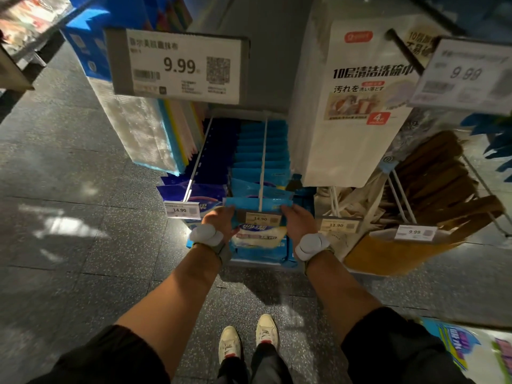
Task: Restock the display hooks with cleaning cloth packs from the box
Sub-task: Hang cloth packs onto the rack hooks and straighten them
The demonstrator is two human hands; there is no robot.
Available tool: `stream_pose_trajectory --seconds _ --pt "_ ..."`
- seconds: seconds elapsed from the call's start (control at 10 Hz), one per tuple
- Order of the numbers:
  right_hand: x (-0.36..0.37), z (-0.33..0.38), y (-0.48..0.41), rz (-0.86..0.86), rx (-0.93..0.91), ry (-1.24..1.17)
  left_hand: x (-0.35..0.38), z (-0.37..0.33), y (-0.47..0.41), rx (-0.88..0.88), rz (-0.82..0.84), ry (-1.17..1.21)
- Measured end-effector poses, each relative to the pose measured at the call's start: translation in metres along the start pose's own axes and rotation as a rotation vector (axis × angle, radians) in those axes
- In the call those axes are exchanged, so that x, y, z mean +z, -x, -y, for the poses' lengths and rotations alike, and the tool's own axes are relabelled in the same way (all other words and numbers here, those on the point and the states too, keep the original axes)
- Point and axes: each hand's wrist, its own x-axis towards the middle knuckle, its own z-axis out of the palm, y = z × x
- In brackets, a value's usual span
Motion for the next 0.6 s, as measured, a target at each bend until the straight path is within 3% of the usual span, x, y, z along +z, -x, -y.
stream_pose_trajectory --seconds 0.1,0.2,0.4,0.5,0.6 --pt "0.003 -0.002 -0.01 0.0 0.025 0.098 0.007 -0.005 -0.022 -0.169 -0.06 0.138" --pt "0.004 -0.01 -0.013 0.019 0.062 0.196 0.006 0.001 -0.024 -0.061 0.076 -0.379" --pt "0.009 -0.004 -0.016 -0.002 0.123 0.084 0.01 -0.001 -0.028 -0.228 -0.079 0.336" --pt "0.011 -0.001 -0.021 -0.006 0.147 0.004 0.006 -0.001 -0.035 -0.217 -0.071 0.331" --pt "0.011 0.003 -0.022 -0.019 0.094 0.142 0.006 -0.002 -0.038 -0.272 -0.002 0.204"
